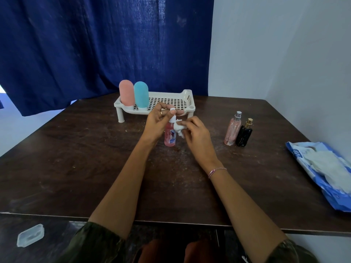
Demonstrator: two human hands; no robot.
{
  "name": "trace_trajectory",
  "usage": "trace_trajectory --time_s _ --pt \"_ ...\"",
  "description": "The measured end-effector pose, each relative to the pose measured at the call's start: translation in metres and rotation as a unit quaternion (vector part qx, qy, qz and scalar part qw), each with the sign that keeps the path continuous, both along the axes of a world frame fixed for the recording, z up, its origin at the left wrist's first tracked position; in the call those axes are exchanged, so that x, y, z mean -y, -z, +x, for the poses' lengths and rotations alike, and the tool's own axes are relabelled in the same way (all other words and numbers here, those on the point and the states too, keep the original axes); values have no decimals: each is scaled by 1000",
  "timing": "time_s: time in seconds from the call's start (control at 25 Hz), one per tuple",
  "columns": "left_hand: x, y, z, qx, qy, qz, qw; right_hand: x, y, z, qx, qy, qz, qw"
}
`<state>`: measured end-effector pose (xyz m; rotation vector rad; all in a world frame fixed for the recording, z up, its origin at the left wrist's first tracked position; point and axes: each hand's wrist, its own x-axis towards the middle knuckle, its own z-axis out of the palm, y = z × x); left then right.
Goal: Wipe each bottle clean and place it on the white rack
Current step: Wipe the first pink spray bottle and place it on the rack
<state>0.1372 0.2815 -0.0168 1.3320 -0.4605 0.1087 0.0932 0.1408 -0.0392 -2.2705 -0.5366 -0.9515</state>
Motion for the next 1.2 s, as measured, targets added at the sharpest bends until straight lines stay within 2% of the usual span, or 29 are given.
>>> trace_trajectory --time_s 0.16,0.4,0.56,0.64,0.76,0.84,0.96,1.08,1.2 --pt "-3 1 2 23 -90 50 994 -3 -1 -1 -3 -24 -14 1000" --pt "-4 -2 3 12 -101 37 994 -9 10 2 -63 -84 -146 984" --pt "-5 1 4 6 -110 34 993 -14 13 4 -72 -57 -209 974" --pt "-4 0 3 6 -108 35 994 -11 9 0 -46 -55 -190 979" --pt "2 -1 -3 24 -96 42 994 -4 1 -5 27 -17 -108 994" --pt "4 -1 -5 28 -94 48 994 -4 -2 -6 35 -3 -95 995" --pt "4 -2 -5 18 -91 38 995 0 1 -3 -9 -33 -132 991" --pt "3 -2 -6 10 -90 29 995 5 6 0 -103 -61 -177 977" --pt "4 -2 -5 4 -89 26 996 4 7 -1 -95 -45 -168 980"
